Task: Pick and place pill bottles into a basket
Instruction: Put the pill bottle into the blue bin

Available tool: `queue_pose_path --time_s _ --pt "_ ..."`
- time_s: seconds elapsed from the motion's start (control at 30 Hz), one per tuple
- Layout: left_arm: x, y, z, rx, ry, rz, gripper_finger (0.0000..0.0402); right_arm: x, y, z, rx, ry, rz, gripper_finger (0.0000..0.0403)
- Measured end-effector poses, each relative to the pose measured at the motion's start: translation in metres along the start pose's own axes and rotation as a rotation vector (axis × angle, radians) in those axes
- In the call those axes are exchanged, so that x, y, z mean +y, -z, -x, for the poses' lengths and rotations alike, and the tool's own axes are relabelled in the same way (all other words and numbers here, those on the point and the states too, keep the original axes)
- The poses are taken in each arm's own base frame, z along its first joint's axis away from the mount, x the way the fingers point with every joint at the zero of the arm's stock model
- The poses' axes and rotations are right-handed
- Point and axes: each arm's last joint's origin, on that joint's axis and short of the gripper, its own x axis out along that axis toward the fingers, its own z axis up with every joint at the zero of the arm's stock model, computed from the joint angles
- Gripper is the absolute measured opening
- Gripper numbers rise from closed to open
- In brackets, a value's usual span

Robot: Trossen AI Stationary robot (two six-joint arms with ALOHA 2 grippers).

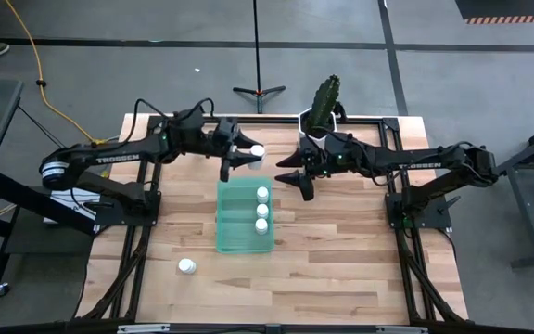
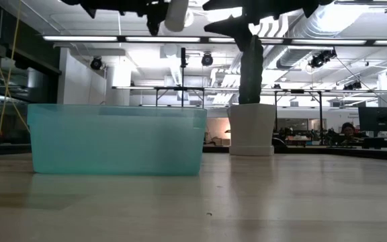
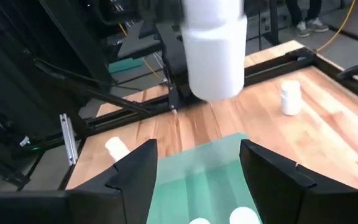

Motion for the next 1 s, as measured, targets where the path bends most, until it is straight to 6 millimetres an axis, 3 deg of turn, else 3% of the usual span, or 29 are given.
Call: queue_pose_path --time_s 0.13,0.3,0.57,0.77,1.0 --pt "-0.01 0.016 0.006 0.031 0.015 0.029 0.0191 0.0 0.003 0.0 0.036 -0.006 -0.033 0.0219" --pt "-0.027 0.051 0.021 0.085 -0.076 0.047 0.0191 -0.001 0.007 0.006 0.093 0.02 -0.045 0.0216" --pt "-0.035 0.1 0.039 -0.088 -0.205 0.03 0.0191 0.0 0.002 0.013 0.072 0.034 -0.029 0.0214" --pt "-0.04 0.137 0.041 -0.035 -0.255 0.033 0.0191 -0.001 0.004 0.013 0.087 0.039 -0.02 0.0211" --pt "-0.041 0.162 0.035 0.005 -0.279 0.035 0.0191 -0.001 0.004 0.013 0.09 0.04 -0.016 0.0211"
